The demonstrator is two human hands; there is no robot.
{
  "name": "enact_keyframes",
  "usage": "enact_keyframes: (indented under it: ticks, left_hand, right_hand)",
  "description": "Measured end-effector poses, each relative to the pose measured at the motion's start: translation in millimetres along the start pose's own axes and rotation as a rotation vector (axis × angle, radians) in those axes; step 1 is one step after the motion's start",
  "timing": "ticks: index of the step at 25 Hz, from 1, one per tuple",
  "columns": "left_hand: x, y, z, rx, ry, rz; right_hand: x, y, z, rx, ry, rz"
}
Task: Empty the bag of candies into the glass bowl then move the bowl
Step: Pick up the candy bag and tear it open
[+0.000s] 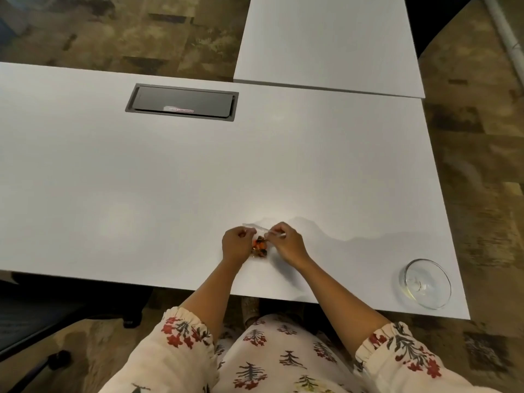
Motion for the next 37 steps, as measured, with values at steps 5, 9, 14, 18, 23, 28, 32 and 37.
enact_keyframes:
  ticks: [5, 9, 14, 18, 23, 28, 32, 37]
  left_hand:
    - [-7.5, 7.1, 34.4, -0.308, 0.268, -0.102]
    - [-7.5, 19.8, 48.4, -0.442, 0.337, -0.109]
    - [3.6, 37.2, 61.6, -0.132, 0.270, -0.099]
    - [15.5, 53.1, 57.1, 0.163, 0.008, -0.159]
    - [28.4, 70.3, 61.8, 0.494, -0.127, -0.272]
    - [31.7, 73.1, 68.9, 0.586, -0.106, -0.319]
    - [32.9, 75.9, 74.8, 0.602, -0.109, -0.341]
    - [37.8, 80.9, 79.9, 0.488, -0.031, -0.371]
  right_hand:
    - [-1.6, -36.8, -20.4, 0.123, -0.213, 0.065]
    - [-0.5, -53.4, -24.3, 0.187, -0.232, 0.040]
    - [1.1, -66.5, -21.2, 0.106, -0.147, 0.125]
    - [9.8, -74.1, -18.2, 0.031, -0.108, 0.201]
    - [18.0, -85.6, -19.0, -0.069, -0.118, 0.254]
    - [19.6, -97.6, -15.6, -0.129, -0.096, 0.273]
    - [19.7, -102.1, -15.0, -0.166, -0.082, 0.266]
    - [21.3, -106.5, -17.1, -0.019, -0.091, 0.317]
Point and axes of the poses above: each hand's wrist, its own x-axis away from the middle knuckle, its own y-axis out of the palm, z = x × y, the point moved 3 cm from there along -x, towards the middle knuckle, and after that the axes turned 12 degrees about x, right-handed, at the moved point
